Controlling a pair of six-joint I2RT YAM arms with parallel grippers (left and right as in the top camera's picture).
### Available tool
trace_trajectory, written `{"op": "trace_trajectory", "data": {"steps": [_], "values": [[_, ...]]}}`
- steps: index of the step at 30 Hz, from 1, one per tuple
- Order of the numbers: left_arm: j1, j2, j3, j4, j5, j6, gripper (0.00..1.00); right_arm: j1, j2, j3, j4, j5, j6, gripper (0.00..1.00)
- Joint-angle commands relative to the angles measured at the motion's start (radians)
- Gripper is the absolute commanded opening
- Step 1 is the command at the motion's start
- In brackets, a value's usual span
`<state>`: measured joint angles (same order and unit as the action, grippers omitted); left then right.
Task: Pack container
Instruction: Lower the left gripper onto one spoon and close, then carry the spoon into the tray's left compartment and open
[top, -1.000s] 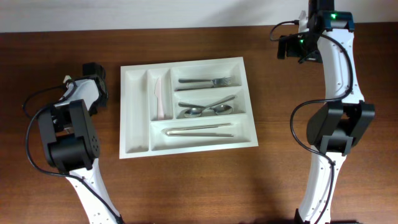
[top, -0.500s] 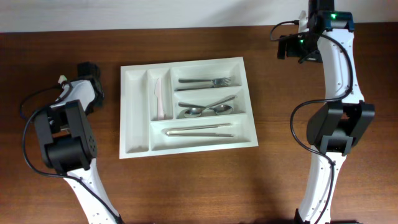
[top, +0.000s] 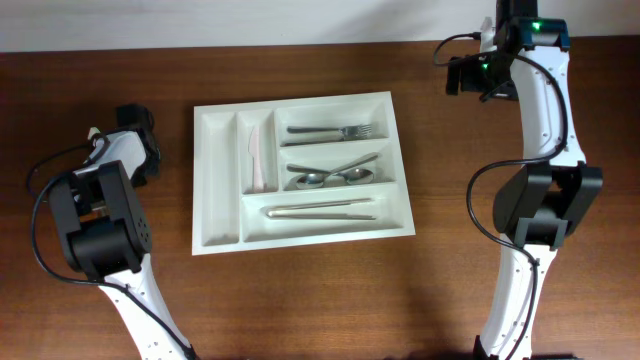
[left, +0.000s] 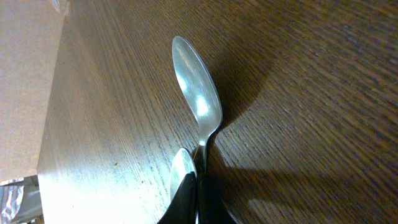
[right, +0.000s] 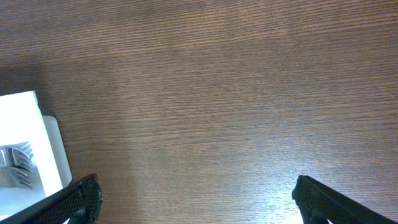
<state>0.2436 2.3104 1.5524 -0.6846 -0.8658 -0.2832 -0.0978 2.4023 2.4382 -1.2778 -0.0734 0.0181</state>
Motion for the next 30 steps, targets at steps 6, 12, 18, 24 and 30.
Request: {"op": "trace_trajectory", "data": {"steps": [6,12,18,24,30], "values": [[0.000,0.064,-0.010,-0.074,0.190,-0.008,0.02,-0.008,-0.004,-0.001,0.002,-0.005,-0.006,0.99],[-0.023,0.061,0.131,-0.228,0.193,-0.008,0.02,-0.008,-0.004,-0.001,0.002,-0.005,-0.006,0.99],[-0.048,0.061,0.338,-0.378,0.197,-0.008,0.02,-0.008,-0.004,-0.001,0.002,-0.005,-0.006,0.99],[-0.074,0.061,0.503,-0.466,0.197,-0.007,0.02,-0.008,-0.004,-0.001,0.002,-0.005,-0.006,0.99],[-0.120,0.061,0.594,-0.550,0.241,-0.008,0.02,-0.008,-0.004,-0.001,0.002,-0.005,-0.006,0.99]]}}
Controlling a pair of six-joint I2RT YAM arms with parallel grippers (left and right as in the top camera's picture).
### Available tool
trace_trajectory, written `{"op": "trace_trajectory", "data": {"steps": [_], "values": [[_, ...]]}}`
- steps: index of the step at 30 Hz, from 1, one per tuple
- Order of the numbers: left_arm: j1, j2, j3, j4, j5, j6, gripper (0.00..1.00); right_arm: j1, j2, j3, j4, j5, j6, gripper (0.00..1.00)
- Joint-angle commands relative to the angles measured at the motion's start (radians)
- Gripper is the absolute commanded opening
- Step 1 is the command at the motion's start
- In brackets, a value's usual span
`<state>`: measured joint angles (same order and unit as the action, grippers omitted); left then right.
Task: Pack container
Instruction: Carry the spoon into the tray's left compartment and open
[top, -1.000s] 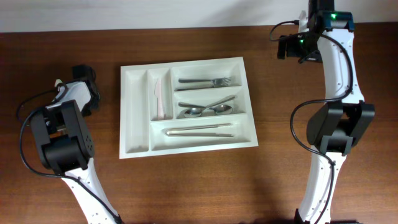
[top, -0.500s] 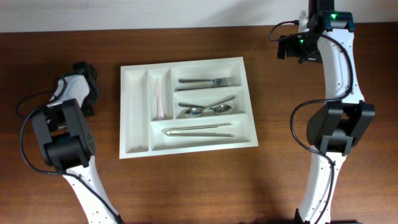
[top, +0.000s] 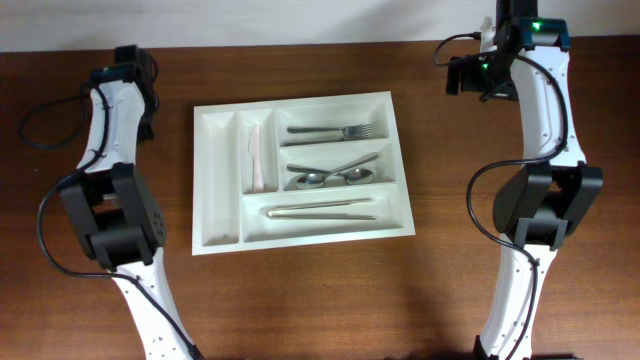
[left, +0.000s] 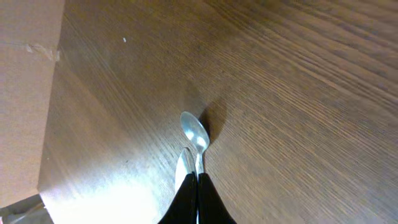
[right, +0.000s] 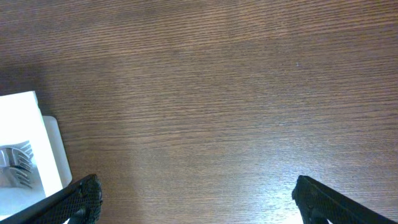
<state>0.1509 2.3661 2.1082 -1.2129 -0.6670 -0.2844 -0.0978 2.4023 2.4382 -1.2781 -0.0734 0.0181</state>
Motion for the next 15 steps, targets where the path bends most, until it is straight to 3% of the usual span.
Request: {"op": "trace_trajectory", "data": {"steps": [1,8,15], "values": [[-0.040,0.005,0.045,-0.035,0.063,-0.006,0.02,-0.008,-0.004,-0.001,0.003,-0.005,-0.006,0.99],[-0.172,0.005,0.050,-0.060,0.200,-0.013,0.02,-0.008,-0.004,-0.001,0.003,-0.005,-0.006,0.99],[-0.320,0.005,0.051,-0.038,0.208,-0.071,0.02,-0.008,-0.004,-0.001,0.003,-0.005,-0.006,0.99]]}}
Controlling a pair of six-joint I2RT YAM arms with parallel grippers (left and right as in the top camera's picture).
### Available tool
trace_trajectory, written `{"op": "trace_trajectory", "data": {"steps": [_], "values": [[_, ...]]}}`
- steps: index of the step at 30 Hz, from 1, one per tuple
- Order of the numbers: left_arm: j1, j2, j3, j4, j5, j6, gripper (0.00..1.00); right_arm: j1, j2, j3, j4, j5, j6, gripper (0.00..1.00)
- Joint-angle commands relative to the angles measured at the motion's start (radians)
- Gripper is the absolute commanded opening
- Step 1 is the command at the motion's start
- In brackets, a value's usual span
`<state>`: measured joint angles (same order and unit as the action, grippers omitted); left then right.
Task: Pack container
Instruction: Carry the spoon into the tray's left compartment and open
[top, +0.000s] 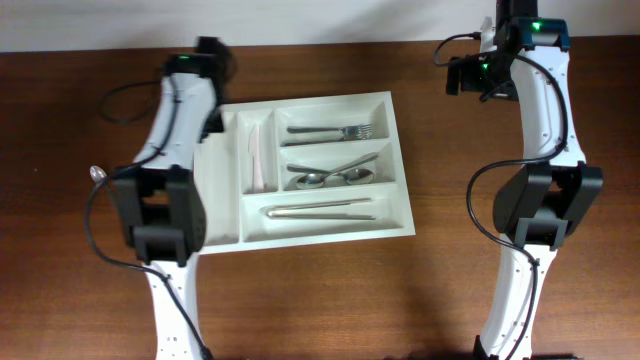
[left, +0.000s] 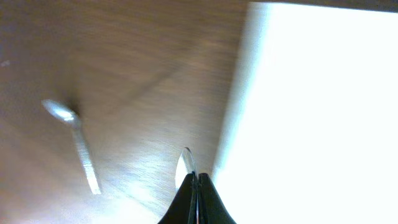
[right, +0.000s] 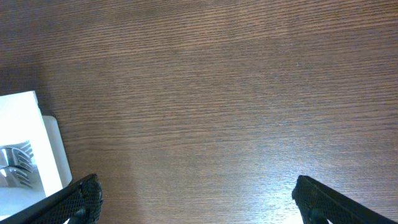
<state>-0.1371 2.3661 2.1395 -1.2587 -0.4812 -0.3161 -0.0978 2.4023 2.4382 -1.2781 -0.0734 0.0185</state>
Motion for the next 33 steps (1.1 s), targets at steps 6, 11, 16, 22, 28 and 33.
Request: {"op": "trace_trajectory", "data": {"steps": [6,11,16,22,28,33], "values": [[-0.081,0.006,0.020,0.037,0.023,-0.085,0.02,-0.008,-0.004,-0.001,0.003,-0.005,-0.006,0.99],[-0.078,0.008,0.020,0.047,0.023,-0.114,0.01,-0.008,-0.004,-0.001,0.003,-0.005,-0.006,0.99],[-0.078,0.008,0.020,0.085,0.031,-0.114,0.22,-0.008,-0.004,-0.001,0.003,-0.005,-0.006,0.99],[-0.078,0.008,0.020,0.112,0.067,-0.113,0.39,-0.008,-0.004,-0.001,0.003,-0.005,-0.007,0.99],[-0.045,0.007,0.021,0.100,0.016,-0.094,0.40,-0.008,-0.004,-0.001,0.003,-0.005,-0.006,0.99],[0.044,0.007,0.021,0.048,-0.036,-0.094,0.40,-0.008,-0.004,-0.001,0.003,-0.005,-0.006,0.99]]}}
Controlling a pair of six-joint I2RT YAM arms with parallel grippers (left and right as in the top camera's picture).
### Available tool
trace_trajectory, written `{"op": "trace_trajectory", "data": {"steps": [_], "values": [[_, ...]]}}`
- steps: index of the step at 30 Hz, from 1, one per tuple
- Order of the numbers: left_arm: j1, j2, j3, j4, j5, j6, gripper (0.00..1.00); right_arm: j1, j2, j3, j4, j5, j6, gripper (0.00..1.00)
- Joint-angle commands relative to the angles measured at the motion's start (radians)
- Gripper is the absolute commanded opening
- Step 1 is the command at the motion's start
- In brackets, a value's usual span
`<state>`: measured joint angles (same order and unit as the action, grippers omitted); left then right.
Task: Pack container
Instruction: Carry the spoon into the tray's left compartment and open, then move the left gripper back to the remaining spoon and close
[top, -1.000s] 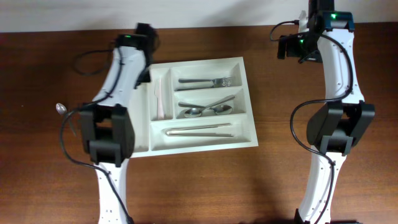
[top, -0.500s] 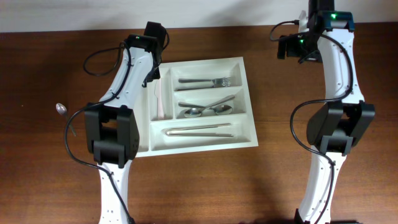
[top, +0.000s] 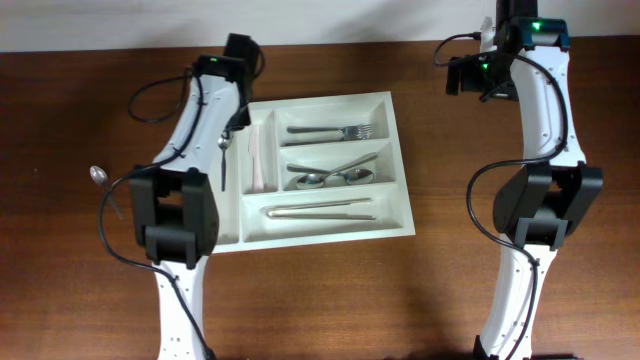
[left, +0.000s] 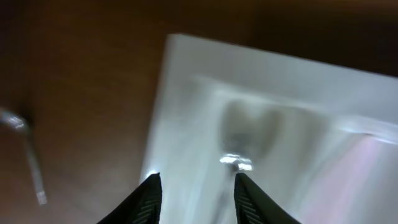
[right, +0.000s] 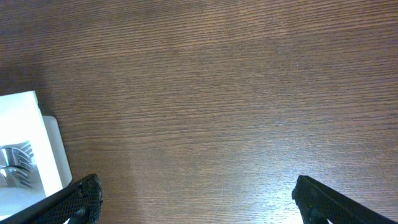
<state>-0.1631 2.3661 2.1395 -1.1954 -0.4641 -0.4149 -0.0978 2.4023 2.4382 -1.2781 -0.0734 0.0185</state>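
The white cutlery tray (top: 400, 170) lies mid-table, with forks, spoons, long utensils and a pale knife in its compartments. My left gripper (left: 196, 180) hangs open over the tray's back-left corner. A metal spoon (top: 222, 160) sits below it in the leftmost long compartment, blurred in the left wrist view as the spoon (left: 235, 163), free of the fingers. A second spoon (top: 100, 180) lies on the table left of the tray. My right gripper (right: 196, 205) stands open over bare wood at the back right, holding nothing.
The brown wooden table (top: 500, 300) runs around the tray. The tray's right edge with fork tines (right: 15, 165) shows at the left of the right wrist view. Both arm bases stand at the table's front, left and right of the tray.
My left gripper, which was shut on a spoon at the tray's left edge, is now open over the leftmost compartment, and the spoon lies in that compartment. The right arm has not moved.
My left gripper was shut on a spoon's handle low at the table's left, beside another spoon. Then it held that spoon higher at the back left, then over the tray's left edge. Now the spoon is released into the tray; the other stays on the table.
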Motion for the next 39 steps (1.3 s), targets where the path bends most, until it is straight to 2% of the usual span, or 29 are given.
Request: {"op": "trace_trajectory", "data": {"steps": [1,10,15,23,30,39], "values": [[0.091,0.007,0.021,-0.021,-0.052,0.005,0.40,-0.008,-0.004,-0.001,0.003,-0.005,-0.006,0.99],[0.259,0.007,0.020,-0.021,-0.031,0.005,0.39,-0.008,-0.004,-0.001,0.003,-0.005,-0.006,0.99],[0.314,0.009,0.011,-0.021,-0.129,0.008,0.38,-0.008,-0.004,-0.001,0.003,-0.005,-0.007,0.99],[0.361,0.061,-0.056,-0.018,-0.320,0.009,0.39,-0.008,-0.004,-0.001,0.003,-0.005,-0.006,0.99],[0.367,0.142,-0.065,-0.015,-0.357,0.031,0.45,-0.008,-0.004,-0.001,0.003,-0.005,-0.006,0.99],[0.368,0.154,-0.065,0.072,-0.357,0.031,0.47,-0.008,-0.004,-0.001,0.003,-0.005,-0.006,0.99]]}}
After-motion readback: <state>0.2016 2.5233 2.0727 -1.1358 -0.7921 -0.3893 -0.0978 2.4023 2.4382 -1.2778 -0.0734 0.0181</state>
